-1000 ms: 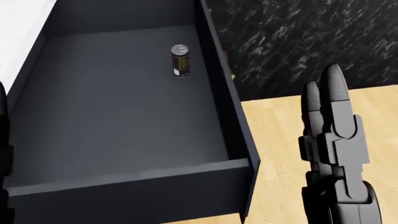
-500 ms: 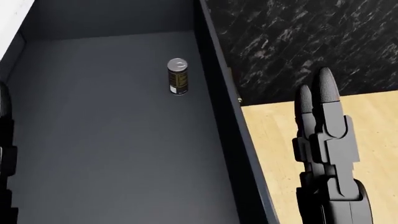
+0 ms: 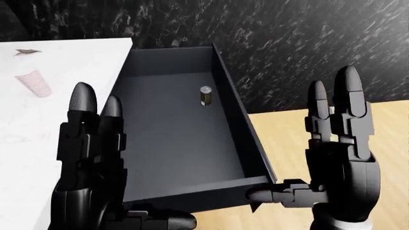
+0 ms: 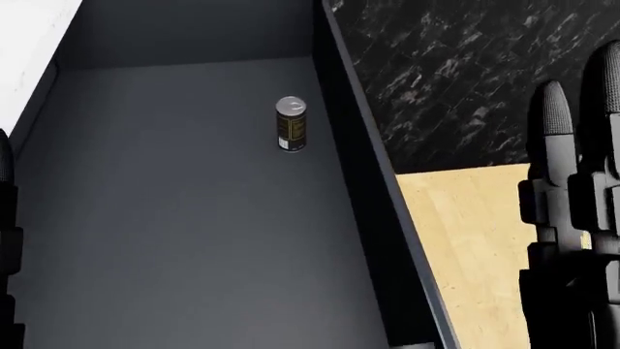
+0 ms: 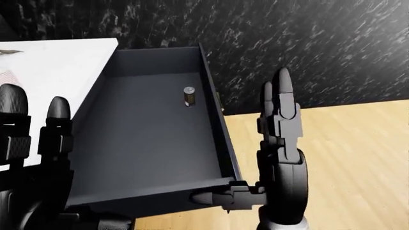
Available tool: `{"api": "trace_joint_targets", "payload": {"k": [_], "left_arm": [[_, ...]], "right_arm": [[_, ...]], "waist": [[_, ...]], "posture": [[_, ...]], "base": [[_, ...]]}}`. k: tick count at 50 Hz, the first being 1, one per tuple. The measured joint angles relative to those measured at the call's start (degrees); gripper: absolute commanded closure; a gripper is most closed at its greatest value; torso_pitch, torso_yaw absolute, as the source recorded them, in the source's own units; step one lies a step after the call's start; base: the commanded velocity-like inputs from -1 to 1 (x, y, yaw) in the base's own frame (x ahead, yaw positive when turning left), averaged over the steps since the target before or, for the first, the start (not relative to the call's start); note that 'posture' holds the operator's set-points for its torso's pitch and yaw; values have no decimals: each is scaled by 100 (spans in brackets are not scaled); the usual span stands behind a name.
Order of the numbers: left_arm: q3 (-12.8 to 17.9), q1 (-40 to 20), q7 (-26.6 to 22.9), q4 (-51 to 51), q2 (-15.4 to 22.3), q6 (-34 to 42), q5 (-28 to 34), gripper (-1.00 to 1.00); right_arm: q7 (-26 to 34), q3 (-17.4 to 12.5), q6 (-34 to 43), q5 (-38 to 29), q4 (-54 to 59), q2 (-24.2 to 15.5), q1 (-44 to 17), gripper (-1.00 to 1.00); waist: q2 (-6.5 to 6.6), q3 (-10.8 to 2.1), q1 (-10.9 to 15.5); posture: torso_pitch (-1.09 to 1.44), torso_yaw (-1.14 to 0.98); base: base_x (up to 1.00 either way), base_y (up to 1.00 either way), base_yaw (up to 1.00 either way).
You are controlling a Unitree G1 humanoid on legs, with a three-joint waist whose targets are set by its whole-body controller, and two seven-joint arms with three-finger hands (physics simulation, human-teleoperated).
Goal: Close the right drawer.
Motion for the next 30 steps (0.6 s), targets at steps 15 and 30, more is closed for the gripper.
{"api": "trace_joint_targets", "payload": {"k": [15, 30], "left_arm": [[-46, -2, 35, -10, 26, -4, 23, -100], [-15, -41, 22, 8, -4, 63, 25, -100]], "right_arm": [[853, -2020, 909, 849, -80, 23, -855, -100], [783, -2707, 184, 1027, 2601, -823, -2137, -100]], "waist": [[-34, -40, 36], [48, -44, -107]], "posture": [[0, 0], [0, 0]], "base": [[0, 0, 0], [0, 0, 0]]}}
